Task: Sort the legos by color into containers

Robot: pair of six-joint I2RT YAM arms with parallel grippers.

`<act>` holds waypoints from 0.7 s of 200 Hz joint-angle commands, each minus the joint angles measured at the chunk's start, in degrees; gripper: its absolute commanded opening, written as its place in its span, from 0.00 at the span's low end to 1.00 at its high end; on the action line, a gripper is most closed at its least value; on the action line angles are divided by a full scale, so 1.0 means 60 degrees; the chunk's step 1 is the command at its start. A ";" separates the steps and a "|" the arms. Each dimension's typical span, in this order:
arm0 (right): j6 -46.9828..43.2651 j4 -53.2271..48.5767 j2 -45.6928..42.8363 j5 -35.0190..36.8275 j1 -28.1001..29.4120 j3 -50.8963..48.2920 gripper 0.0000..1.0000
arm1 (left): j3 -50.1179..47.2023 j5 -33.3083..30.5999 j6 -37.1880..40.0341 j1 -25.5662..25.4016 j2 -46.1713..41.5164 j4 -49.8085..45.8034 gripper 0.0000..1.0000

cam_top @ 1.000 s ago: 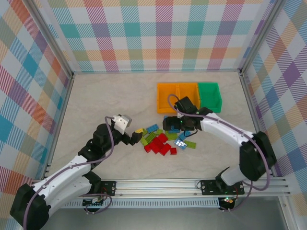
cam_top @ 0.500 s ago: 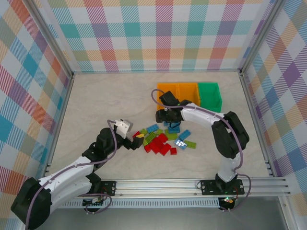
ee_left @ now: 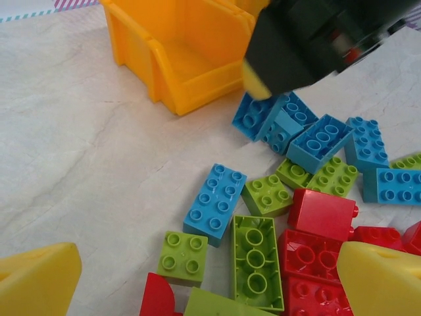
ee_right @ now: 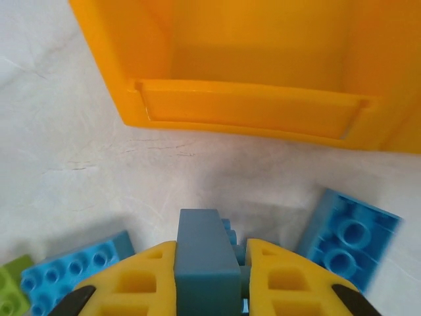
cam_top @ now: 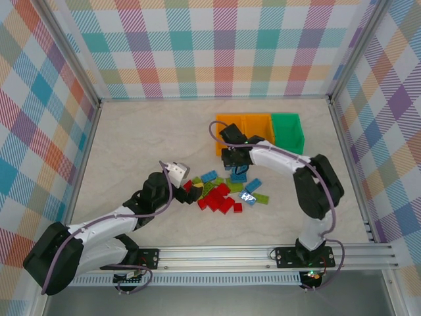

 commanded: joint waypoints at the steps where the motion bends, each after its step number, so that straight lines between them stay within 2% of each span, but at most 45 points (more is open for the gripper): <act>1: -0.0157 0.0138 -0.1863 0.0765 0.0017 -0.0309 0.09 | 0.0253 -0.0201 0.0126 -0.0126 0.0109 0.0319 1.00; 34: -0.0804 0.0108 -0.3633 0.1943 -0.0670 -0.0423 0.03 | 0.0264 -0.0371 0.0170 -0.0141 0.0054 0.0261 1.00; 47: -0.0940 0.0243 -0.4058 0.1939 -0.1503 -0.0482 0.02 | 0.0216 -0.0471 0.0198 -0.0141 -0.0026 0.0261 1.00; 67: -0.0842 0.0613 -0.4259 0.1100 -0.3231 -0.0561 0.02 | 0.0212 -0.0563 0.0243 -0.0141 -0.0077 0.0209 1.00; 93: -0.0697 0.0924 -0.3339 0.0129 -0.4952 -0.0309 0.02 | 0.0198 -0.0681 0.0337 -0.0141 -0.0192 0.0080 1.00; 115: -0.0684 0.1170 -0.2103 -0.0327 -0.5722 0.0140 0.02 | 0.0168 -0.0716 0.0513 -0.0141 -0.0471 -0.0216 1.00; 140: -0.0684 0.0916 -0.0627 -0.0704 -0.6183 0.1017 0.03 | -0.0008 -0.0427 0.0645 -0.0141 -0.0892 -0.0275 1.00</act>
